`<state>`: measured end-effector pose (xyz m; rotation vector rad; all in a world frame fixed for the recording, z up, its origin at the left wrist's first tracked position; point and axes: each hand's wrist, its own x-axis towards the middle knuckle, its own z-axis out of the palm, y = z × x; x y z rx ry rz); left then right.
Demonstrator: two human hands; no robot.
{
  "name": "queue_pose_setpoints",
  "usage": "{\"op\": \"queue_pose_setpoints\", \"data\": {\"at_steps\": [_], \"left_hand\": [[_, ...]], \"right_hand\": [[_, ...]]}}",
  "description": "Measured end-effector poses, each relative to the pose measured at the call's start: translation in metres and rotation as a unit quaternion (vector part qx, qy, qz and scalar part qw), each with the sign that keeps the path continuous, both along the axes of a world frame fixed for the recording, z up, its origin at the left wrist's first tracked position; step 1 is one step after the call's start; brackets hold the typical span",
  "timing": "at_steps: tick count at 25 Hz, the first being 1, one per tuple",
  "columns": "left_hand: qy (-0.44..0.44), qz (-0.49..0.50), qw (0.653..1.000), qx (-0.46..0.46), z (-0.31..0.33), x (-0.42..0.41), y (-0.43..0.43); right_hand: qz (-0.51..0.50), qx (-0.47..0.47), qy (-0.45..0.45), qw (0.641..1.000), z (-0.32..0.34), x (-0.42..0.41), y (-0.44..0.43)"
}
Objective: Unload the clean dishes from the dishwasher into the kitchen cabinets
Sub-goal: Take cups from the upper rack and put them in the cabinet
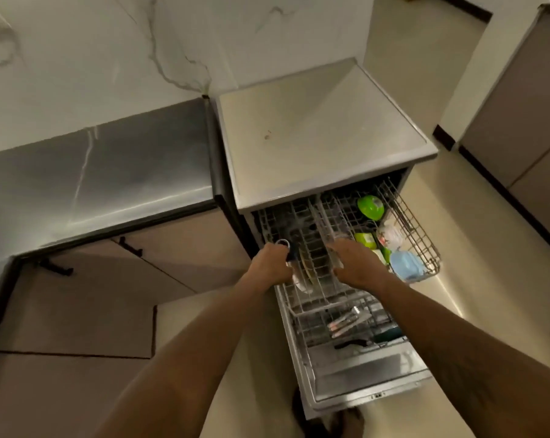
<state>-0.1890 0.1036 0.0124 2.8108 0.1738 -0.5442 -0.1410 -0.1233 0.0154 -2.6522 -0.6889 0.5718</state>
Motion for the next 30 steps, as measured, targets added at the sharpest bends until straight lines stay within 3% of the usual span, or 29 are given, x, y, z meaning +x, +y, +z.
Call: {"op": "queue_pose_setpoints", "data": {"at_steps": [6,10,14,21,25,30], "left_hand": [[0.006,-0.023,1.0,0.002,-0.115,0.073,0.002],[0.029,-0.039,0.997,0.067,-0.172,0.122,0.013],[0.061,-0.066,0.99,0.108,-0.216,0.142,0.027],[0.066,-0.069,0.991,0.091,-0.232,0.151,0.032],[0.065,-0.069,0.991,0.095,-0.235,0.155,0.039],[-0.002,-0.088,0.994,0.066,-0.233,0.154,0.025]], "right_hand": [[-0.124,0.015,0.009,0.992,-0.107,0.056,-0.033],[-0.164,-0.022,-0.032,0.986,-0.169,0.107,-0.056],[-0.281,-0.029,-0.069,0.957,-0.223,0.143,-0.069],[-0.446,-0.08,-0.041,0.89,-0.267,0.174,-0.061],[-0.504,-0.023,-0.026,0.863,-0.272,0.188,-0.06],[-0.582,0.046,-0.001,0.812,-0.275,0.202,-0.055]]}}
